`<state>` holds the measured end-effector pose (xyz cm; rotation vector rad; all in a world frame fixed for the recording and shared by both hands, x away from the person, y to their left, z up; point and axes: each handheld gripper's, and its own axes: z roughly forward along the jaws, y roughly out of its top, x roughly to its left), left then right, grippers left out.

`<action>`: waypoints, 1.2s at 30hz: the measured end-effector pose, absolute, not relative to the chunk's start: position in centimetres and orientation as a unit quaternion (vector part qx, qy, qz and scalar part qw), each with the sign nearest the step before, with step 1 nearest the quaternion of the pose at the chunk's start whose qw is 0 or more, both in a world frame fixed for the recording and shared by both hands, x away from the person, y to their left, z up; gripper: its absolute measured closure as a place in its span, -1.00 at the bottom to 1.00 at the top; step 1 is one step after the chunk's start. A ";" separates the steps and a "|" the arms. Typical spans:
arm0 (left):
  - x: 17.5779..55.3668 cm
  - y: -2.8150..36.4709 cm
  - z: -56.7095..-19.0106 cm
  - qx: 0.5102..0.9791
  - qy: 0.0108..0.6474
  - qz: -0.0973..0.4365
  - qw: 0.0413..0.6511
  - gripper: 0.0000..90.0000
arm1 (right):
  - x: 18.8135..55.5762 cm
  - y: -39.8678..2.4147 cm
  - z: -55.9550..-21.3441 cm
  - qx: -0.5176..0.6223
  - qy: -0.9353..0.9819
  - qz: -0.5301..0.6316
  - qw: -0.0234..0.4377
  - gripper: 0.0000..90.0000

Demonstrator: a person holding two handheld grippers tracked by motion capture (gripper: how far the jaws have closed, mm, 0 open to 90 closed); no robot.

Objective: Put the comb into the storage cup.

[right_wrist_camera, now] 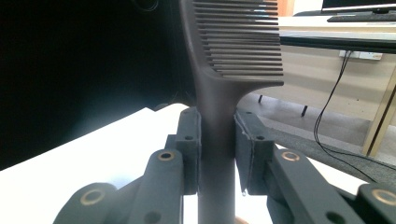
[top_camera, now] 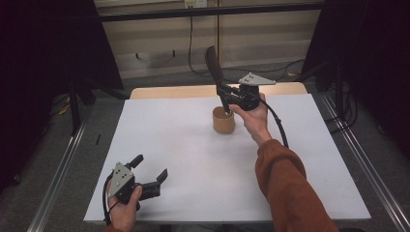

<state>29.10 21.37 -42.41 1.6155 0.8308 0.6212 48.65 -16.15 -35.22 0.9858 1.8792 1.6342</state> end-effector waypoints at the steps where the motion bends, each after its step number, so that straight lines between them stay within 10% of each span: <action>1: 29.1 21.4 -42.4 0.689 0.355 0.265 0.573 -0.94 | 48.7 -16.1 -35.3 0.359 0.685 0.591 0.229 0.62; 36: 29.1 21.2 -42.5 0.694 0.352 0.259 0.573 -0.94 | 50.2 -15.6 -38.8 0.357 0.708 0.567 0.222 0.62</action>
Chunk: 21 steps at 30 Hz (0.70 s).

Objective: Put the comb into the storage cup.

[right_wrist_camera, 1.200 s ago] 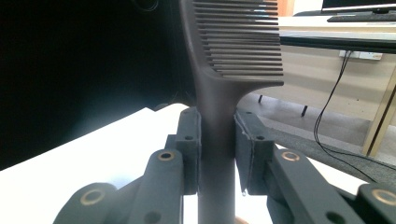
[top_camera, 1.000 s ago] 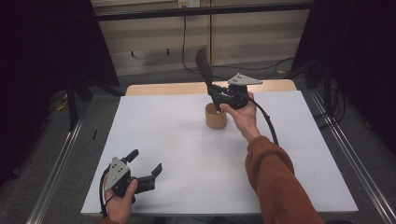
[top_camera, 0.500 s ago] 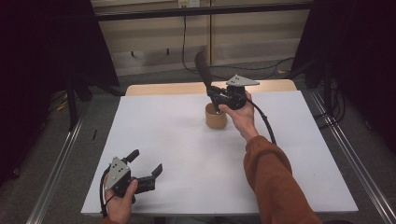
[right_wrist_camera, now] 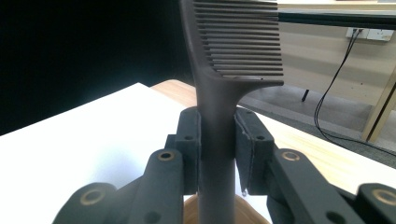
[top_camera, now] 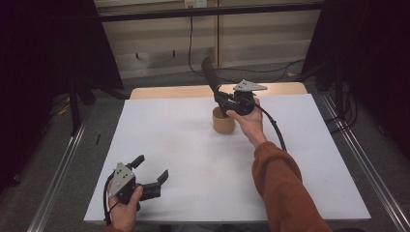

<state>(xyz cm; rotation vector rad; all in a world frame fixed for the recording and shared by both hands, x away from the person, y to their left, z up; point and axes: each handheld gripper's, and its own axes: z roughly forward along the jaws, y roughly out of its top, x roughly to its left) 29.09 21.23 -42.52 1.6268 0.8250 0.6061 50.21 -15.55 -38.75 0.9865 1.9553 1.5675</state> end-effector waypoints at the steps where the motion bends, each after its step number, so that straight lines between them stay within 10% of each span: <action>1: 29.1 21.2 -42.5 0.695 0.351 0.258 0.572 -0.94 | 50.2 -15.5 -38.8 0.357 0.709 0.566 0.222 0.62; 21: 29.1 21.4 -42.4 0.695 0.347 0.263 0.572 -0.94 | 50.3 -15.1 -39.7 0.353 0.720 0.551 0.232 0.62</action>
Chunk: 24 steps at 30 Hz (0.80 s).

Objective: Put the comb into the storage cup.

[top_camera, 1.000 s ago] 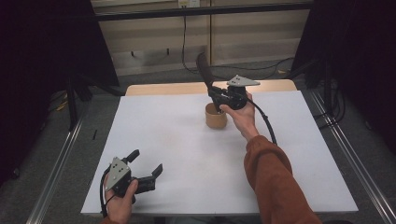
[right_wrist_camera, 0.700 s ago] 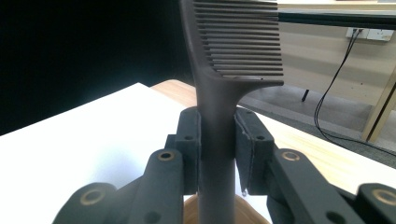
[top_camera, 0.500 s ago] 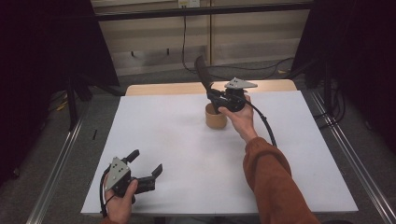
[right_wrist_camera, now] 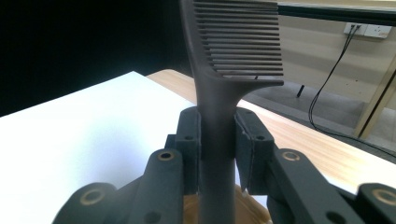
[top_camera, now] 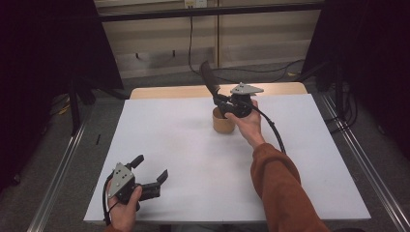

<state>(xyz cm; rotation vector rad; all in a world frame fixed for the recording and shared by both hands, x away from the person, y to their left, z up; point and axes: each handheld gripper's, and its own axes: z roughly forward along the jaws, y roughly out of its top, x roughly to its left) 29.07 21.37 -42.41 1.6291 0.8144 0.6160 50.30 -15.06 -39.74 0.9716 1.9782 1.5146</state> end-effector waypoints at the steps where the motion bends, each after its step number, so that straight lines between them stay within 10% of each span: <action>1: 29.1 21.4 -42.4 0.696 0.347 0.263 0.571 -0.94 | 50.3 -15.0 -39.8 0.354 0.719 0.552 0.231 0.62; 24: 29.1 21.4 -42.4 0.694 0.348 0.263 0.573 -0.94 | 49.8 -15.0 -40.9 0.356 0.735 0.534 0.219 0.62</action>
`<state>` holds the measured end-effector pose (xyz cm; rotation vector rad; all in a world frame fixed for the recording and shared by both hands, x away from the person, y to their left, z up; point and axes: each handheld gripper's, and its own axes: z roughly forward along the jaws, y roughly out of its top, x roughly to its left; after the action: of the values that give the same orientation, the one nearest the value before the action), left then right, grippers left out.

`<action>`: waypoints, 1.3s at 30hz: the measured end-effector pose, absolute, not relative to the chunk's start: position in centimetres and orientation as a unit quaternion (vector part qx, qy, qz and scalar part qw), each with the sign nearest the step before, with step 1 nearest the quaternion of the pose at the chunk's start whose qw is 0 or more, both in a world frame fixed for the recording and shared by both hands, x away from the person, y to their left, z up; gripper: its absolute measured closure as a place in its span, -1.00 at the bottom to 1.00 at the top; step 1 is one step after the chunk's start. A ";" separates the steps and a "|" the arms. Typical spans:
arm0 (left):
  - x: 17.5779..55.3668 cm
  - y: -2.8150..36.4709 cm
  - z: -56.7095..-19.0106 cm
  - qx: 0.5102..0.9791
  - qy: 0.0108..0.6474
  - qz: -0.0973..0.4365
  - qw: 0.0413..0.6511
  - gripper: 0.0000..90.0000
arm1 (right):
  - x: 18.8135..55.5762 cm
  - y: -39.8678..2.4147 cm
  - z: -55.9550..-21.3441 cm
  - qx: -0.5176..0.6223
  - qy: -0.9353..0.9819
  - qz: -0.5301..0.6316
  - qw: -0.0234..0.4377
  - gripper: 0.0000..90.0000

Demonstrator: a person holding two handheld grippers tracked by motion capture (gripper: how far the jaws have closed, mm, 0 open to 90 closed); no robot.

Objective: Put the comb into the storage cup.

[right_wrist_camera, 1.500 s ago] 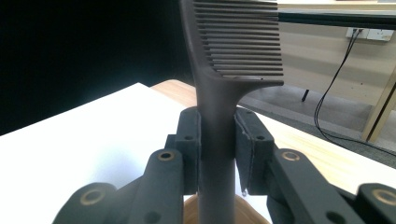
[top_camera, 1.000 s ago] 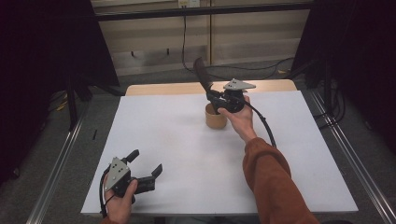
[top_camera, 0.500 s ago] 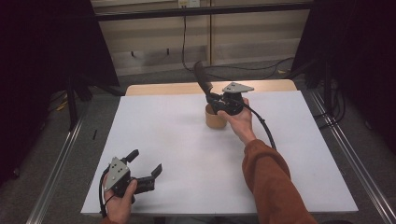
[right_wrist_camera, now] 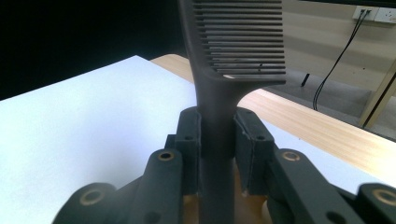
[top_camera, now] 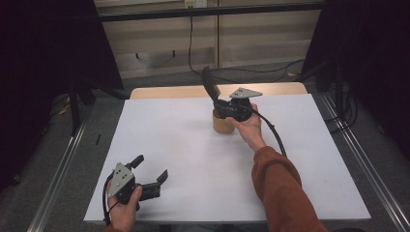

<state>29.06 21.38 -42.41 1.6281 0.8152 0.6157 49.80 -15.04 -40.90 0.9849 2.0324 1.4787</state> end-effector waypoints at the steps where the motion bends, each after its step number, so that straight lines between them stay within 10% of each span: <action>1: 29.0 21.3 -42.4 0.693 0.348 0.262 0.575 -0.94 | 49.7 -15.0 -40.9 0.355 0.734 0.535 0.219 0.62; 39: 29.1 21.3 -42.4 0.695 0.345 0.261 0.574 -0.94 | 49.9 -14.7 -42.5 0.381 0.745 0.507 0.210 0.55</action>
<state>29.05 21.33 -42.39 1.6288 0.8079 0.6109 49.90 -14.65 -42.52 1.0578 2.0697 1.4084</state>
